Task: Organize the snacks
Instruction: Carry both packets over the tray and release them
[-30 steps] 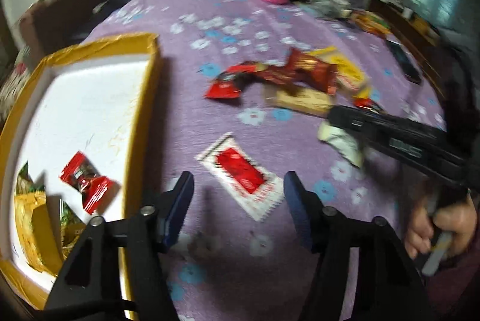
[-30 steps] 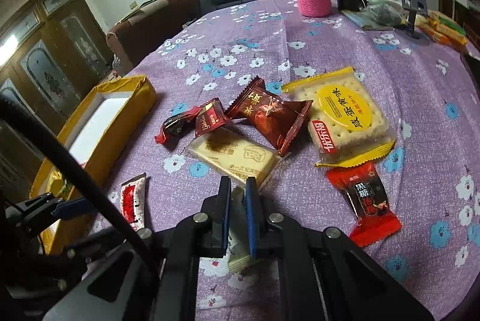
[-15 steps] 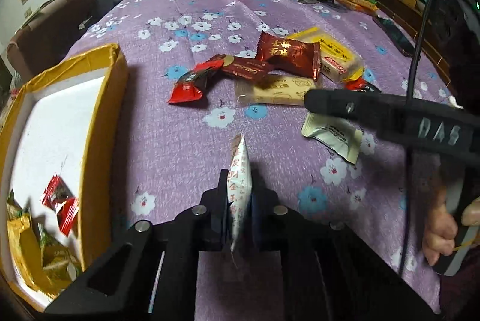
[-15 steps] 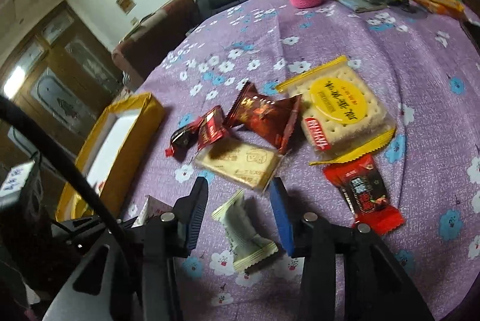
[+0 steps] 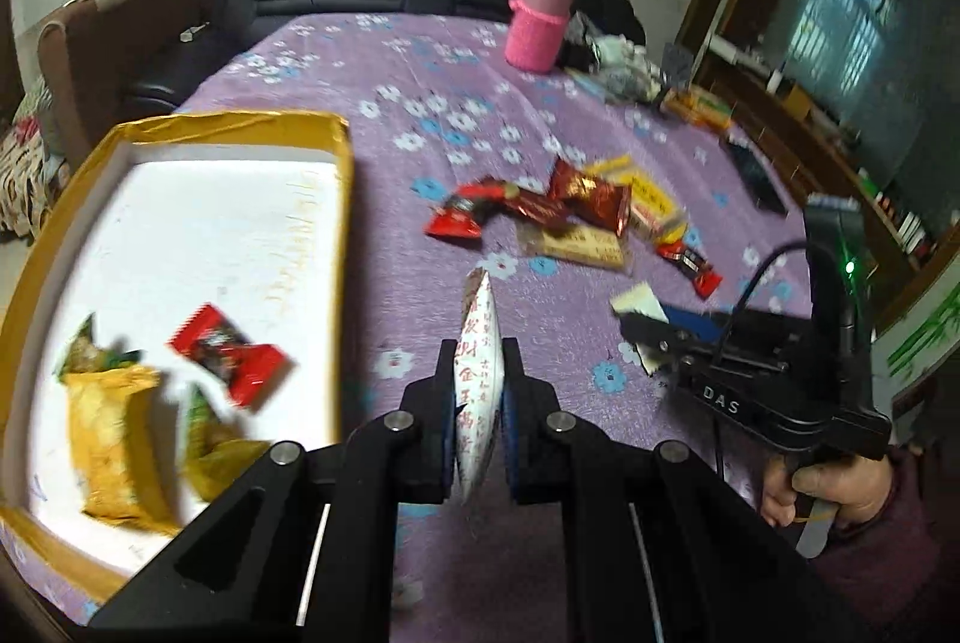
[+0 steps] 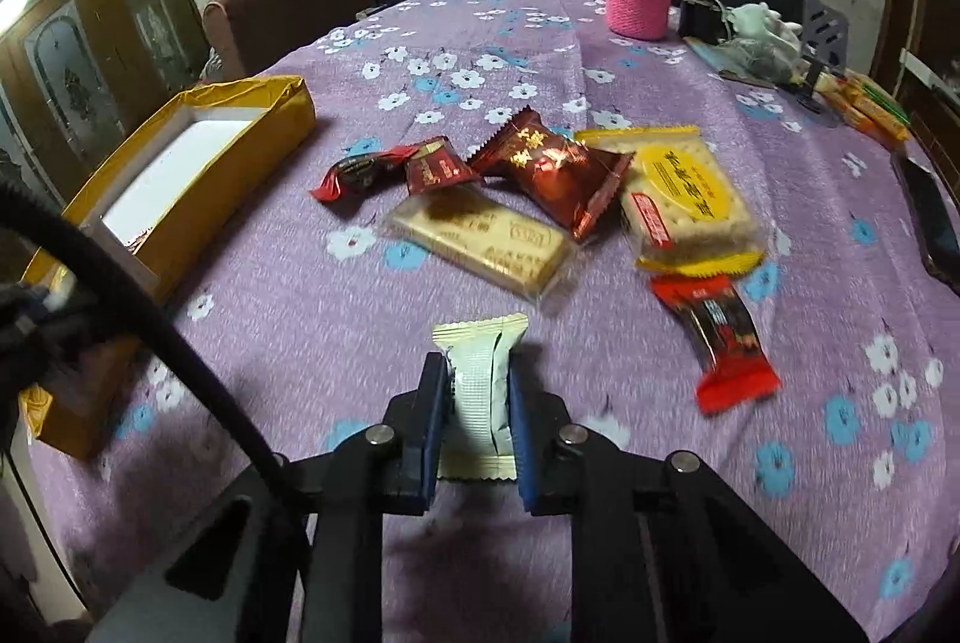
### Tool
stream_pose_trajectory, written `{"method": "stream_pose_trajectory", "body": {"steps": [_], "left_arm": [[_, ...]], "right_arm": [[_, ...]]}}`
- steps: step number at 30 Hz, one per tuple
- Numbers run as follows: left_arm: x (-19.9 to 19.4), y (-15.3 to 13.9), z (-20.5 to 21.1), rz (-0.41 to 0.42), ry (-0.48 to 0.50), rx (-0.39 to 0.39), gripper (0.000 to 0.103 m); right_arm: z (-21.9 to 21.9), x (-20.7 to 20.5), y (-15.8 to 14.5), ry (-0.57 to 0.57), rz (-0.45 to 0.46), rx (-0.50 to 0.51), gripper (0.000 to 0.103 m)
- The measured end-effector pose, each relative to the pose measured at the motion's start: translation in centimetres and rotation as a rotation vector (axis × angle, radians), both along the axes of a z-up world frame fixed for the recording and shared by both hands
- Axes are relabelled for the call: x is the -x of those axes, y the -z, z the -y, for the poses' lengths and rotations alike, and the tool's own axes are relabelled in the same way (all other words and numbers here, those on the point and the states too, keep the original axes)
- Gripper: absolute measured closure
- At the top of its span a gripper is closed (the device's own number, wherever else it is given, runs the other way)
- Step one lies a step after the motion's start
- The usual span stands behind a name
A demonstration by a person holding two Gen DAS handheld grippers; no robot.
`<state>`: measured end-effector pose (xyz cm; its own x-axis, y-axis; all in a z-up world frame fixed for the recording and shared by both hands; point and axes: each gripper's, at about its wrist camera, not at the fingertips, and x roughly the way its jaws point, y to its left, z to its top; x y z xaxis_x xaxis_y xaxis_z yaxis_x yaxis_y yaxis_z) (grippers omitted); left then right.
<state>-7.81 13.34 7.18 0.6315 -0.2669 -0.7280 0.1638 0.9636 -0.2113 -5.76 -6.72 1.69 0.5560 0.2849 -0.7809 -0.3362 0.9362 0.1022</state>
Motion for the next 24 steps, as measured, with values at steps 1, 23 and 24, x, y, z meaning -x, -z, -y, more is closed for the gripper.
{"method": "stream_pose_trajectory", "body": {"steps": [1, 23, 24], "left_arm": [[0.2, -0.3, -0.7, 0.007, -0.01, 0.015, 0.09], [-7.1, 0.6, -16.2, -0.098, -0.277, 0.073, 0.089], [-7.6, 1.2, -16.8, -0.123, -0.294, 0.083, 0.089]], "right_arm": [[0.2, 0.2, -0.2, 0.003, -0.01, -0.021, 0.087], [-18.2, -2.3, -6.1, -0.264, -0.062, -0.181, 0.087], [-19.5, -3.0, -5.3, -0.269, -0.082, -0.167, 0.087]]}}
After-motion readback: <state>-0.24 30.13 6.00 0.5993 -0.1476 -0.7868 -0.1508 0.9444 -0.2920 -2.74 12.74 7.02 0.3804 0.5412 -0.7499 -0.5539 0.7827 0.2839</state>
